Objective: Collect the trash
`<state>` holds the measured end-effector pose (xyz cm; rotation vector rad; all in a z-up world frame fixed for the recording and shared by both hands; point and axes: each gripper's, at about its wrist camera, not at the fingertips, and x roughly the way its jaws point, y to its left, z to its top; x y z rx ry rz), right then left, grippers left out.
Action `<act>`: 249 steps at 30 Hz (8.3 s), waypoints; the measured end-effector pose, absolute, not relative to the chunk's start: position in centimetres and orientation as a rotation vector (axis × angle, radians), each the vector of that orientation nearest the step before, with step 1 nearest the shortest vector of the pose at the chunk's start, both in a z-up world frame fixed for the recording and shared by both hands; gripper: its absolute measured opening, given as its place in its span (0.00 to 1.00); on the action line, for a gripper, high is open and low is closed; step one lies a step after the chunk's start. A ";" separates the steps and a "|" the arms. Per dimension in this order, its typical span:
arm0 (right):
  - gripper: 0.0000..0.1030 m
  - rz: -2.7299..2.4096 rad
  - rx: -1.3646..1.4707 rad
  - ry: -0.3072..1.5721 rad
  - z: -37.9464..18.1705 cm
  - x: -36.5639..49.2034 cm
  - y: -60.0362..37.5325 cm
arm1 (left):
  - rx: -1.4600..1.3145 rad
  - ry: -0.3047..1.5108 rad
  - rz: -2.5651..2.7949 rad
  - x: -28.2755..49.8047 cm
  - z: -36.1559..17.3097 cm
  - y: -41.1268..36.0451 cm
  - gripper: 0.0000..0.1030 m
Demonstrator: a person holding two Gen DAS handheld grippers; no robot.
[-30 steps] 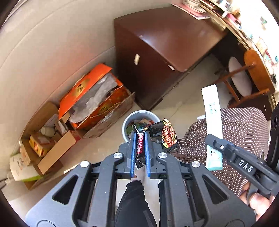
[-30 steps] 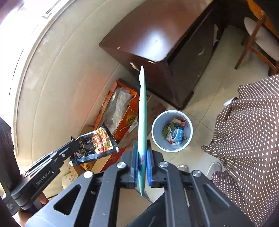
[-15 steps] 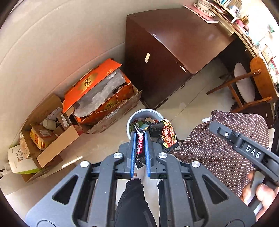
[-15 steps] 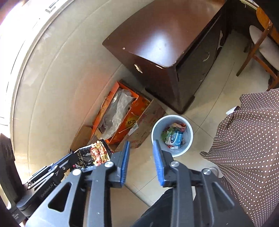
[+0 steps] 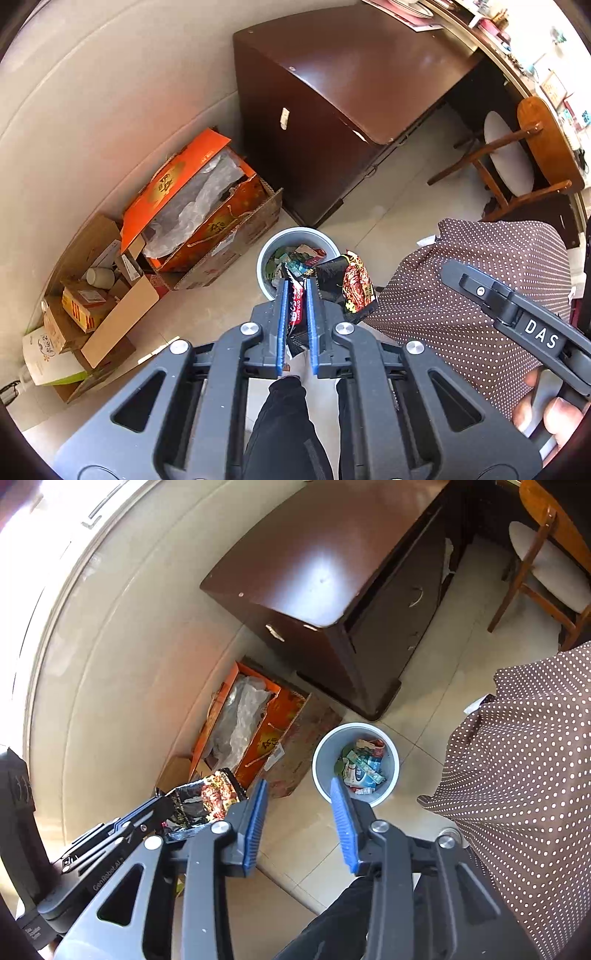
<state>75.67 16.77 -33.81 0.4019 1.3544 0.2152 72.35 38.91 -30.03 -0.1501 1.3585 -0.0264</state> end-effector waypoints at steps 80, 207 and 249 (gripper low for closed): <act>0.43 -0.672 0.914 1.028 -31.9 48.2 -34.3 | 0.378 1.447 -0.923 63.5 -32.6 -19.0 0.63; 0.21 0.368 0.276 1.365 -35.8 76.2 19.0 | -0.161 1.198 0.044 71.1 -27.2 38.9 0.01; 0.50 0.462 0.112 1.156 -26.5 64.9 10.4 | -0.167 1.055 0.157 58.7 -20.2 29.7 0.61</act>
